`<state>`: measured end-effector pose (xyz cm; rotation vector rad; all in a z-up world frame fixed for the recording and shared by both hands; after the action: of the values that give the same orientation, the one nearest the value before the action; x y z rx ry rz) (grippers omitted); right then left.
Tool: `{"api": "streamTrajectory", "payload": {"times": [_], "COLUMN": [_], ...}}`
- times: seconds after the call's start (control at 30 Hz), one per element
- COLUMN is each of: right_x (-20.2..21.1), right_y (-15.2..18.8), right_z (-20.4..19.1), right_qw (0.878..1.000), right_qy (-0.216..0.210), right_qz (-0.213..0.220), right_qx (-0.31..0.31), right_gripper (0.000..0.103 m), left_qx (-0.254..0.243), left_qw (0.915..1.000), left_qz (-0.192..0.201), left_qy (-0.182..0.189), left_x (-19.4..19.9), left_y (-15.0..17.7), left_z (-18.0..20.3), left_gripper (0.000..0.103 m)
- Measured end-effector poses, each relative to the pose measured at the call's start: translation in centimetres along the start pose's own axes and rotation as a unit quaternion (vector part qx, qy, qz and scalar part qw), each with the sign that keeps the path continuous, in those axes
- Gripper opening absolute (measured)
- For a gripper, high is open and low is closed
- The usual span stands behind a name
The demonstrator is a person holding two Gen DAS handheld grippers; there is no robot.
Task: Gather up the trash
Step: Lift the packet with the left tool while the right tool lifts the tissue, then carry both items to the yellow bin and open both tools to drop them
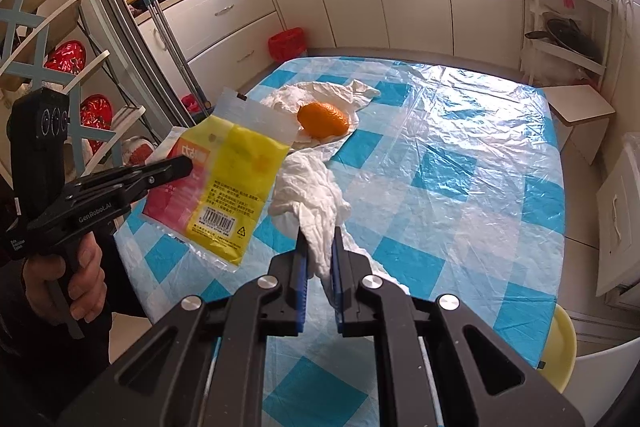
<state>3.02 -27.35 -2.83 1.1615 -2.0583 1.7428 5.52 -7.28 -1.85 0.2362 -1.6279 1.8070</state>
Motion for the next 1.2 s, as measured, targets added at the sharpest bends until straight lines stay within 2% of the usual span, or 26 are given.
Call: {"api": "streamTrajectory", "payload": {"times": [0.4,0.6,0.7,0.83,0.9,1.1,1.17,1.2], "right_x": [0.4,2.5,4.4,7.1,7.7,7.4,7.4,7.6], "right_y": [-0.2,-0.4,0.1,2.2,3.8,8.0,8.8,9.1], "right_z": [1.7,6.2,10.0,15.0,17.0,21.3,22.3,22.7], "right_qw": [1.000,0.993,0.983,0.962,0.953,0.925,0.917,0.913], "right_qy": [0.010,0.063,0.095,0.141,0.158,0.171,0.176,0.184], "right_qz": [0.008,0.028,0.045,0.060,0.055,0.024,0.019,0.020], "right_qx": [-0.028,-0.091,-0.152,-0.224,-0.251,-0.338,-0.358,-0.363], "right_gripper": [0.011,0.011,0.011,0.012,0.013,0.014,0.028,0.043], "left_qx": [0.004,0.012,0.015,0.008,0.001,-0.015,-0.019,-0.022], "left_qw": [0.9999,0.9988,0.9973,0.9946,0.9931,0.9876,0.9858,0.9852], "left_qz": [0.002,0.009,0.005,-0.005,-0.012,-0.028,-0.033,-0.035], "left_qy": [0.011,0.046,0.071,0.103,0.117,0.154,0.163,0.166], "left_x": [0.0,0.5,0.6,-0.1,-0.6,-2.1,-2.5,-2.7], "left_y": [-0.2,-1.2,-1.4,-1.1,-0.7,0.2,0.5,0.6], "left_z": [0.5,2.4,4.5,8.2,10.3,17.0,19.1,19.9], "left_gripper": [0.002,0.002,0.002,0.002,0.002,0.002,0.002,0.002]}}
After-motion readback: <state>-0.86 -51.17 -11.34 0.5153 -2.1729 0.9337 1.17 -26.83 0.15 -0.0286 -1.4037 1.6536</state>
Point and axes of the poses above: each gripper's, at about its wrist camera, not at the fingertips, and x roughly against the way its jaws point, z to its right, y to its underside, the point moved 7 cm from there along -x, roughly the way its jaws point, and after that the axes turned 8 degrees about z, right-handed, at the moved point
